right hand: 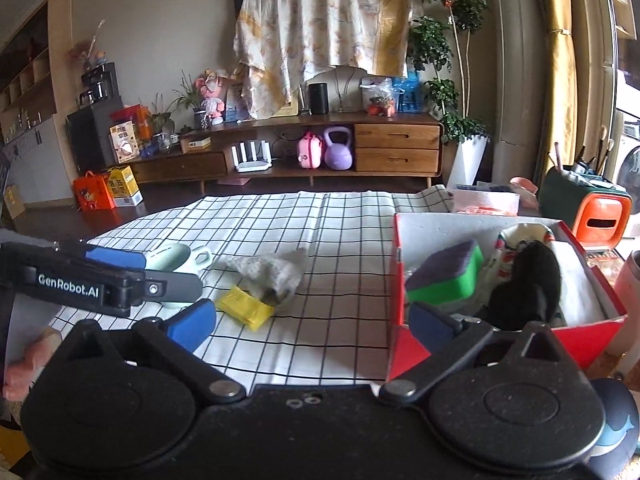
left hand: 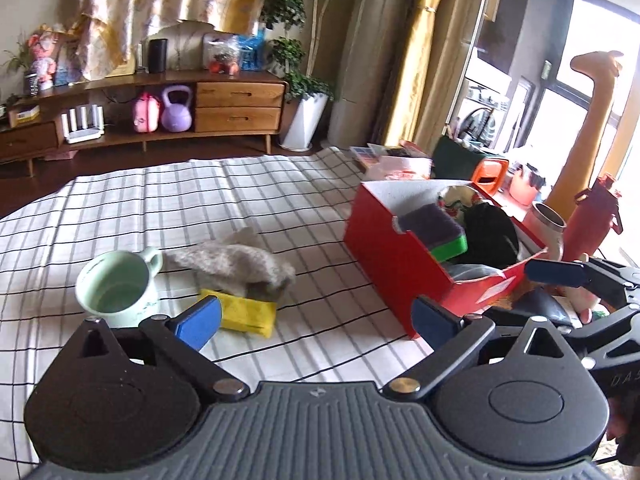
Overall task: Organize soft objects
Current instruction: 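Move both grippers over the yellow cloth and white fluffy towel on the table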
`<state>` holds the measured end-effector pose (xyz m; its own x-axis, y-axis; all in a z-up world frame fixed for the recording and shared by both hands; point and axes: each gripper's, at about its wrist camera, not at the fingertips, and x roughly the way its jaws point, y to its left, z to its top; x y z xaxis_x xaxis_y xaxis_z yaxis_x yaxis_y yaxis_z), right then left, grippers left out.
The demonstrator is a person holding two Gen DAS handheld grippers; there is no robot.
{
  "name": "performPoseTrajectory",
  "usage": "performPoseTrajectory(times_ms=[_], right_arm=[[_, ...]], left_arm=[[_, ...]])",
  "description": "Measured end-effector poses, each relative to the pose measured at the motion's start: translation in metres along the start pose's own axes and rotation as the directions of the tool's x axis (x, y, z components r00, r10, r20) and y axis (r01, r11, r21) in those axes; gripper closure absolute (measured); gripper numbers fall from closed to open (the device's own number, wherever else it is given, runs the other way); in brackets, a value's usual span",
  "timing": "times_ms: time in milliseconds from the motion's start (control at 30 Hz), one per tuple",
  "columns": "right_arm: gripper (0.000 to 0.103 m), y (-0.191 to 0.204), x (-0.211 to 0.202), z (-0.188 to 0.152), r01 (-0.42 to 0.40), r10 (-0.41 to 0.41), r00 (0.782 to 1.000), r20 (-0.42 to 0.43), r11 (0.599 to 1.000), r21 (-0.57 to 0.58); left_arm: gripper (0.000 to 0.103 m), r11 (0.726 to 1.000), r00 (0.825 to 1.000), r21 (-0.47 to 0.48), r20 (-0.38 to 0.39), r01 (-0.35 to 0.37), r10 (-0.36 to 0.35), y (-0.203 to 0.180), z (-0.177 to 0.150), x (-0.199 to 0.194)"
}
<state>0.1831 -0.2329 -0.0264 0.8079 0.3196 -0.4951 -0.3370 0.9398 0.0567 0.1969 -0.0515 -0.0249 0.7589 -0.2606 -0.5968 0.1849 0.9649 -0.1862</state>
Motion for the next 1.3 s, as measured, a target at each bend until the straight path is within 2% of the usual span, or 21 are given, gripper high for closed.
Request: performPoseTrajectory(times_ms=[133,333,767,867,1067,1167,1300], right_arm=[[0.001,0.006,0.009,0.003,-0.029,0.029,1.000,-0.006,1.000,0.001],[0.001,0.008,0.030,0.011,-0.036,0.036,0.999,-0.039,0.999,0.003],[0.003,0.013,0.104,0.028,-0.094,0.085,0.983,-0.161,0.995,-0.044],[0.006,0.014,0.122,0.032,-0.110,0.097,0.977,-0.192,0.992,-0.057],[0.014,0.013,0.158,0.035,-0.161,0.136,0.957,-0.255,0.984,-0.080],[0.021,0.015,0.176,0.038,-0.170,0.138,0.951,-0.278,0.981,-0.096],[0.024,0.018,0.200,0.042,-0.176,0.133,0.945,-0.298,0.977,-0.121]], left_arm=[[0.000,0.999,0.999,-0.021,0.019,-0.033,0.033,0.020,-0.012,-0.003],[0.000,0.998,0.999,-0.058,0.017,-0.038,0.040,0.040,-0.027,0.004],[0.000,0.997,0.998,-0.028,-0.012,-0.070,0.069,0.041,-0.048,0.071],[0.000,0.998,0.998,-0.032,-0.013,-0.063,0.063,0.043,-0.047,0.084],[0.000,0.996,0.997,0.033,0.001,-0.081,0.081,0.041,-0.046,0.108],[0.000,0.995,0.996,0.025,0.002,-0.094,0.094,0.047,-0.043,0.118],[0.000,0.994,0.995,0.022,-0.005,-0.103,0.103,0.052,-0.038,0.133]])
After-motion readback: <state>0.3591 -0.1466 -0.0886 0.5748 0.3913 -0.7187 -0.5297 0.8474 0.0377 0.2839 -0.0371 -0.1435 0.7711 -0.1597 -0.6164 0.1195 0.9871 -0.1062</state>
